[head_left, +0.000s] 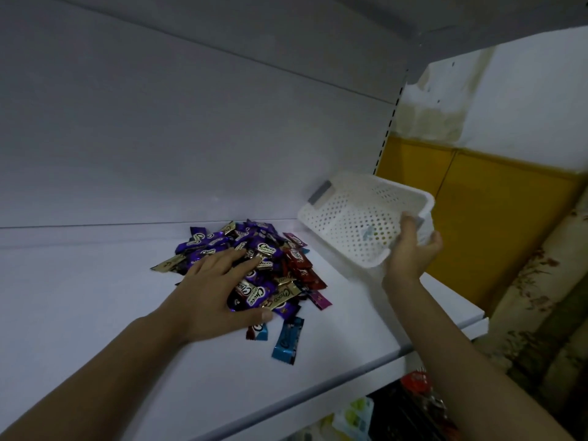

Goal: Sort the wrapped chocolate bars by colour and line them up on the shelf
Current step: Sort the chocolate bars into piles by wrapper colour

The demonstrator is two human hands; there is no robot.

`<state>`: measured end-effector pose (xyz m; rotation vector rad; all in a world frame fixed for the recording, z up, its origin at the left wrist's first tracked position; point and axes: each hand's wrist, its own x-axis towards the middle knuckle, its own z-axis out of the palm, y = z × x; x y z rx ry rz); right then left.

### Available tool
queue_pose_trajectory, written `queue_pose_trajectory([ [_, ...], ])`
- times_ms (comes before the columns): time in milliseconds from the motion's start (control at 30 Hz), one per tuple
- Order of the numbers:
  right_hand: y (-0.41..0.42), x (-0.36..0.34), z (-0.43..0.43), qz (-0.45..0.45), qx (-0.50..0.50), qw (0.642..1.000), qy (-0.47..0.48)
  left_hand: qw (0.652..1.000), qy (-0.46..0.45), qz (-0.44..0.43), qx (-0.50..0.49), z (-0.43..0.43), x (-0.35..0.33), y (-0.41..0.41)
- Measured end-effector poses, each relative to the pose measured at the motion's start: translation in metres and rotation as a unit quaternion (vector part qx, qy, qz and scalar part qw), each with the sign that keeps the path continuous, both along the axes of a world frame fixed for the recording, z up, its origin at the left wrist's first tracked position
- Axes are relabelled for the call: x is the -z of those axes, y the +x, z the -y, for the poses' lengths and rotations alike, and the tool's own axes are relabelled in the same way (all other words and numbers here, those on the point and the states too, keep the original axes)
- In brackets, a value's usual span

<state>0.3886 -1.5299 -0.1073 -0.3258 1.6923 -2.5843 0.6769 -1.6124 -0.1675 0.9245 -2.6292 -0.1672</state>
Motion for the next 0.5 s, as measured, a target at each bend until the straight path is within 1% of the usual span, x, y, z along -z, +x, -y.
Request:
queue_pose_trajectory([
  [67, -0.012, 0.001, -0.002, 0.117, -0.005, 0.992, -0.043, 1.000, 0.001, -0.004, 0.000, 0.000, 0.000, 0.000],
  [133, -0.022, 0.002, -0.003, 0.178, -0.015, 0.983, -0.036, 1.000, 0.003, -0.006, 0.001, 0.001, 0.001, 0.000],
  [200, -0.028, 0.002, -0.001, 0.195, -0.025, 0.980, -0.016, 1.000, 0.002, -0.010, 0.001, 0.001, 0.002, 0.000],
  [367, -0.028, 0.006, 0.007, 0.198, -0.060, 0.978, 0.013, 1.000, -0.001, -0.022, 0.004, 0.002, 0.002, 0.000],
  [500, -0.023, 0.012, 0.012, 0.198, -0.008, 0.978, 0.064, 1.000, 0.004, -0.019, 0.002, 0.003, 0.003, -0.001],
])
